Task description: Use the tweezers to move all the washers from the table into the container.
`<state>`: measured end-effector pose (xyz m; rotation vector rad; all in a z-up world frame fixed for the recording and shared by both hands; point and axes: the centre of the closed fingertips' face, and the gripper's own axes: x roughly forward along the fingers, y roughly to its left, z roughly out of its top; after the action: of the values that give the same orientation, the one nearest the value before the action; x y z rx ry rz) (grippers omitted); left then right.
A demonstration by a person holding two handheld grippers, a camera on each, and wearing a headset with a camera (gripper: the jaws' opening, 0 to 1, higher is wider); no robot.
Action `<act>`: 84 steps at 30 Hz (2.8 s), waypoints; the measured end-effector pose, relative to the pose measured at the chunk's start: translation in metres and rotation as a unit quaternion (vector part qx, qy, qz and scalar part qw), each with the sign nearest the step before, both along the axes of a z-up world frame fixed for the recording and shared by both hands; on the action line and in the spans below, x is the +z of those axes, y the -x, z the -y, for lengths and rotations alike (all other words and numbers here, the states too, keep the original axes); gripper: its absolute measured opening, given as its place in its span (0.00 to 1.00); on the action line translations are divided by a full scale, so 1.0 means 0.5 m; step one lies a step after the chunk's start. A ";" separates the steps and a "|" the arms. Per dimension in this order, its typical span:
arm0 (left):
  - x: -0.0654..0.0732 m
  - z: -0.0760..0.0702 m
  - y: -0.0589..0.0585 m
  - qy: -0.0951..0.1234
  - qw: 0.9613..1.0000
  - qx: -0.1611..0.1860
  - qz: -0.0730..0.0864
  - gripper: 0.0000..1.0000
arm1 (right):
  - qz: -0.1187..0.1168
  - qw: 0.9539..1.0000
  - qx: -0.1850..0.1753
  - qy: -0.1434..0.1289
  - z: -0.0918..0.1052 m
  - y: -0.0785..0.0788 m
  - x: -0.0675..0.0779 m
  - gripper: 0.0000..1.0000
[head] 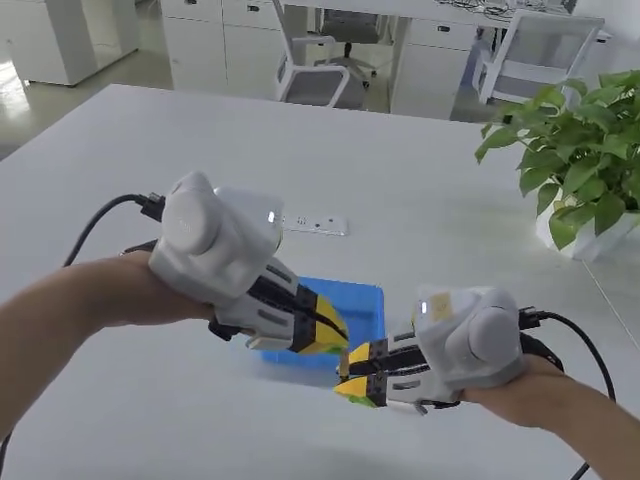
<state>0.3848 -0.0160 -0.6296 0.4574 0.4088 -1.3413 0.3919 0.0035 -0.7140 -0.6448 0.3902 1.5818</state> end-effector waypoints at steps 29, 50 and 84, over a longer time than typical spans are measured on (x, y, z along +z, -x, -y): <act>-0.179 -0.077 0.004 -0.116 0.993 -0.004 -0.029 0.05 | 0.011 0.995 0.020 0.095 0.020 -0.001 -0.097 0.07; -0.302 -0.109 0.001 -0.175 0.983 0.006 -0.063 0.05 | 0.014 0.989 0.034 0.146 0.013 0.003 -0.158 0.08; -0.353 -0.131 0.011 -0.206 0.975 0.005 -0.082 0.06 | -0.008 0.985 0.033 0.171 0.032 0.015 -0.187 0.11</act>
<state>0.3794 0.0495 -0.8060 0.6890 0.8334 -1.2892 0.3843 -0.0127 -0.8076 -0.9157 0.6674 1.5968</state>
